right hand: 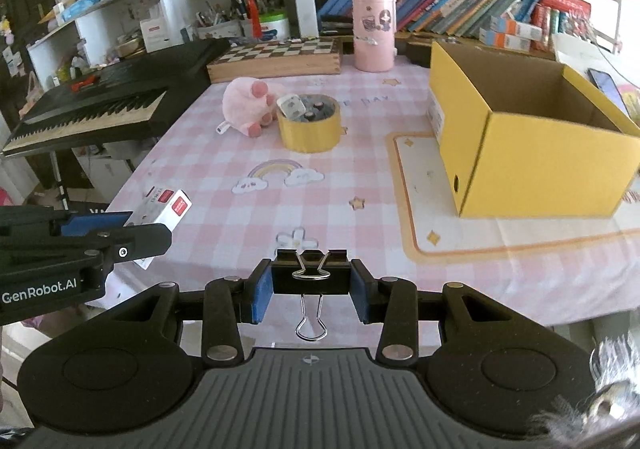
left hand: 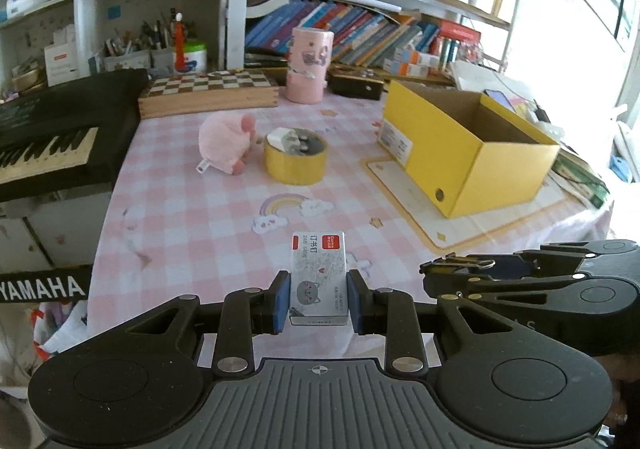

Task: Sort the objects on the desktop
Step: 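Carry the binder clip and white box with both tools toward the yellow box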

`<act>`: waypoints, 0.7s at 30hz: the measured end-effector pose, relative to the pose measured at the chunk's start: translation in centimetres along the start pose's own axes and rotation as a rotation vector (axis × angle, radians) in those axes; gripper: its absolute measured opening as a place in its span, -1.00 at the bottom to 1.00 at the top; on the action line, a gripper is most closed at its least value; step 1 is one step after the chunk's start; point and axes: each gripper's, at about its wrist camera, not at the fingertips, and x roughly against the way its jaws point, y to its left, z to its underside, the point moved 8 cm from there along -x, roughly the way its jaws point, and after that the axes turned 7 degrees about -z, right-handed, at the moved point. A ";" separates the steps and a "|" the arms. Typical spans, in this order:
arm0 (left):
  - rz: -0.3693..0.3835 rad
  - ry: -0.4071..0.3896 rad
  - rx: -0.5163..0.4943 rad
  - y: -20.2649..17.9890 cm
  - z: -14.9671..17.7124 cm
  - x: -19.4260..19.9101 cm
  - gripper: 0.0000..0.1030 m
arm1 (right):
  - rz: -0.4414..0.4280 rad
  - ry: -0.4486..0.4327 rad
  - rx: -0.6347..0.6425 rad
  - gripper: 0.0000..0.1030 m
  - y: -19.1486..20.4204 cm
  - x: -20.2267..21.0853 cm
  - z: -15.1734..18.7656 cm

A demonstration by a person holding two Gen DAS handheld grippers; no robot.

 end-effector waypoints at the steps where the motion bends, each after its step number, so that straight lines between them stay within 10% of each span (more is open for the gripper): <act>1: 0.003 0.002 -0.004 0.0 0.3 0.2 -0.46 | 0.004 0.001 -0.004 -0.27 0.1 0.2 0.4; 21: 0.140 0.033 -0.114 -4.0 2.5 1.0 -0.46 | 0.124 0.008 -0.120 -0.27 -1.5 4.0 4.9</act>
